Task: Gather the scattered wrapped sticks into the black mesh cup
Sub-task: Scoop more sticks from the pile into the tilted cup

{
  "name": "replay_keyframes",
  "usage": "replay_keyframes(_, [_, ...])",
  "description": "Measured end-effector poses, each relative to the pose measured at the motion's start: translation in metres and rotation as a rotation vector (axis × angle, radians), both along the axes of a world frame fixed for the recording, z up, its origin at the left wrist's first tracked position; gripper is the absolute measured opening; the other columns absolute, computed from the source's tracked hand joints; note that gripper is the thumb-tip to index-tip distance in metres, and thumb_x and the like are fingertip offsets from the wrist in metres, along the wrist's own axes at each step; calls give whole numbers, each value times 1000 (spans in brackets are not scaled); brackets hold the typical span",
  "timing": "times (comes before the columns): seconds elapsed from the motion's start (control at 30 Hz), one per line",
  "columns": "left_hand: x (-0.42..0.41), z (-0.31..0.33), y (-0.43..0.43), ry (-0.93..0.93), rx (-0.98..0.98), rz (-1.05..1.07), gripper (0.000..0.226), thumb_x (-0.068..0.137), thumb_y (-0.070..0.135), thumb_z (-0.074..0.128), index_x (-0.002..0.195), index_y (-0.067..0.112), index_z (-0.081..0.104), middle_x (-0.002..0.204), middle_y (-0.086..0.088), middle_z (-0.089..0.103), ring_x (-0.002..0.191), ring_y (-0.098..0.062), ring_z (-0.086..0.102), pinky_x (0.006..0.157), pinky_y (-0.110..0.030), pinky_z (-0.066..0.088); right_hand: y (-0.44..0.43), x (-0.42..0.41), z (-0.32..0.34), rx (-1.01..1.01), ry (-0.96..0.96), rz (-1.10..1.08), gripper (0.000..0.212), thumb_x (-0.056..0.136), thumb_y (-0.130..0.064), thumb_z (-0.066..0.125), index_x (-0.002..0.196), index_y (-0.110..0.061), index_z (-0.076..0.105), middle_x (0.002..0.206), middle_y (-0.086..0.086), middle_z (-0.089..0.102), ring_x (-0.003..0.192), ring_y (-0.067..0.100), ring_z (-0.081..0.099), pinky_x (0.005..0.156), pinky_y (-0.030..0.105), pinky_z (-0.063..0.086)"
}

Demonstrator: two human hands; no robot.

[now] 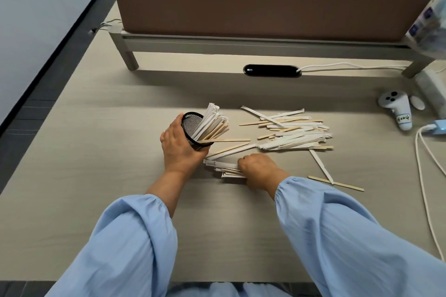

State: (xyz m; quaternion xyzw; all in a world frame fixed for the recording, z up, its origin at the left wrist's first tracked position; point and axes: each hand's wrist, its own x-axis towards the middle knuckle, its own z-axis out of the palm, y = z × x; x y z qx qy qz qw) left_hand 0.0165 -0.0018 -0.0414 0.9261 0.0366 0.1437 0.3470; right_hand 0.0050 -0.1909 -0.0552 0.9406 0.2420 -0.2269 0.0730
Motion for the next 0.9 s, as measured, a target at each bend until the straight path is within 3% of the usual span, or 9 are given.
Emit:
replay_keyframes(0.23, [4, 1, 10, -2, 2, 21, 95, 54, 55, 56, 128, -1, 37, 123, -22, 53, 111, -41, 48, 100, -55, 32, 9, 5, -3, -23, 11, 10, 32, 84, -11, 58, 116, -8, 56, 118, 13, 59, 108, 33, 58, 87, 36, 48])
replay_keyframes(0.5, [9, 2, 27, 3, 6, 45, 96, 54, 56, 58, 128, -1, 37, 123, -22, 53, 111, -41, 48, 99, -54, 32, 22, 16, 1, 130, -47, -108, 34, 86, -6, 47, 120, -6, 45, 121, 16, 54, 111, 35, 53, 86, 42, 46])
replay_keyframes(0.7, [9, 2, 38, 27, 27, 35, 95, 54, 56, 56, 128, -2, 38, 123, -22, 53, 113, -39, 49, 99, -57, 32, 35, 41, 4, 152, -49, -161, 30, 90, -1, 42, 120, -3, 44, 125, 17, 39, 106, 37, 52, 78, 43, 45])
replay_keyframes(0.9, [9, -1, 47, 48, 45, 34, 95, 55, 56, 56, 129, -1, 37, 123, -22, 53, 112, -41, 49, 98, -59, 32, 45, 56, -1, 99, -57, -136, 32, 88, -4, 44, 120, -5, 48, 125, 15, 51, 117, 34, 47, 90, 41, 44])
